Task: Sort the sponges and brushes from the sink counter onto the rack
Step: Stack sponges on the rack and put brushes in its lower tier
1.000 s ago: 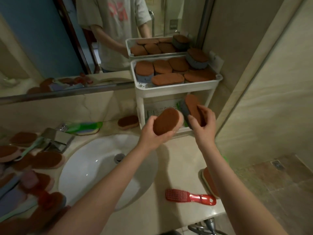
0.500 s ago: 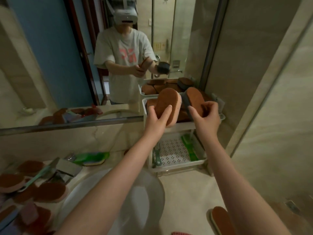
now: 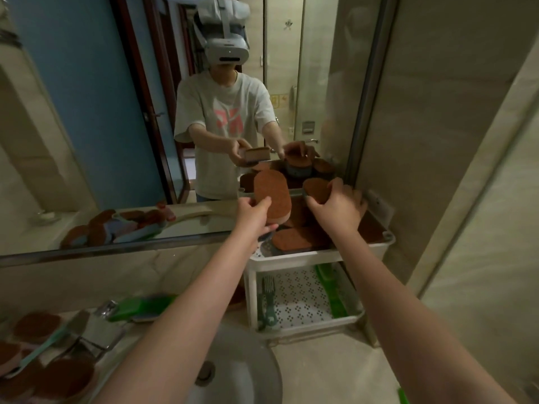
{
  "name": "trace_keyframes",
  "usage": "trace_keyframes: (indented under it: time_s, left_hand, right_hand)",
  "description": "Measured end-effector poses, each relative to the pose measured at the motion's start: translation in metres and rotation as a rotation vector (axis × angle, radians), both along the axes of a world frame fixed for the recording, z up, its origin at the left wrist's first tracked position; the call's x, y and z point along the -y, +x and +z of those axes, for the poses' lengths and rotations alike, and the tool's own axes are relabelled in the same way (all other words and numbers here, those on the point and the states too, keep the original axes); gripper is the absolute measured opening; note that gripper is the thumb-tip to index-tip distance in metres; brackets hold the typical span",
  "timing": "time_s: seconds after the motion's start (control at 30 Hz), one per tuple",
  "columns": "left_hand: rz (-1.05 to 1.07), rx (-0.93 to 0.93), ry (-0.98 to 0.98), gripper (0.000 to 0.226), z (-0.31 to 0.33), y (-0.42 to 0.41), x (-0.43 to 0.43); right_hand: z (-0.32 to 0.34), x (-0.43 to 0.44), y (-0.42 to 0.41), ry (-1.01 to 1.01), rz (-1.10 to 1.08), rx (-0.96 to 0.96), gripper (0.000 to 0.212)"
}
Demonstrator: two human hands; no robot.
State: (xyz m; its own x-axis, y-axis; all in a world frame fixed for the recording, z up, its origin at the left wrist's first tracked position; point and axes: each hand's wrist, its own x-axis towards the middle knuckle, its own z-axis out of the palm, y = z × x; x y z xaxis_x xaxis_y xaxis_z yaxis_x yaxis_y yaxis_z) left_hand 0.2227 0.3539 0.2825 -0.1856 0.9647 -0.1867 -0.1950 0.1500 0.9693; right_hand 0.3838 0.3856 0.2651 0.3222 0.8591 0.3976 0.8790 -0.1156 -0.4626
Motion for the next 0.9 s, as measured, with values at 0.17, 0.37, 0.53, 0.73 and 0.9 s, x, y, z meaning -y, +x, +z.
trace_keyframes:
  time_s: [0.17, 0.37, 0.53, 0.73, 0.9]
  left_hand:
    - [0.001, -0.129, -0.030, 0.034, -0.012, -0.001, -0.012]
    - [0.048, -0.313, -0.015, 0.044, -0.010, 0.011, -0.031]
    - [0.035, -0.432, -0.003, 0.039, -0.008, 0.027, -0.045]
    - [0.008, -0.557, -0.035, 0.058, -0.011, 0.039, -0.051]
    - [-0.014, -1.014, 0.009, 0.049, -0.010, 0.042, -0.048]
  right_hand:
    - [-0.004, -0.002, -0.004, -0.122, -0.004, 0.191, 0.069]
    - [-0.005, 0.006, 0.008, -0.140, 0.078, 0.209, 0.058]
    - [-0.013, 0.010, 0.021, -0.153, 0.192, 0.169, 0.060]
    - [-0.012, 0.011, 0.026, -0.190, 0.241, 0.145, 0.061]
    - [-0.016, 0.012, 0.025, -0.179, 0.236, 0.150, 0.062]
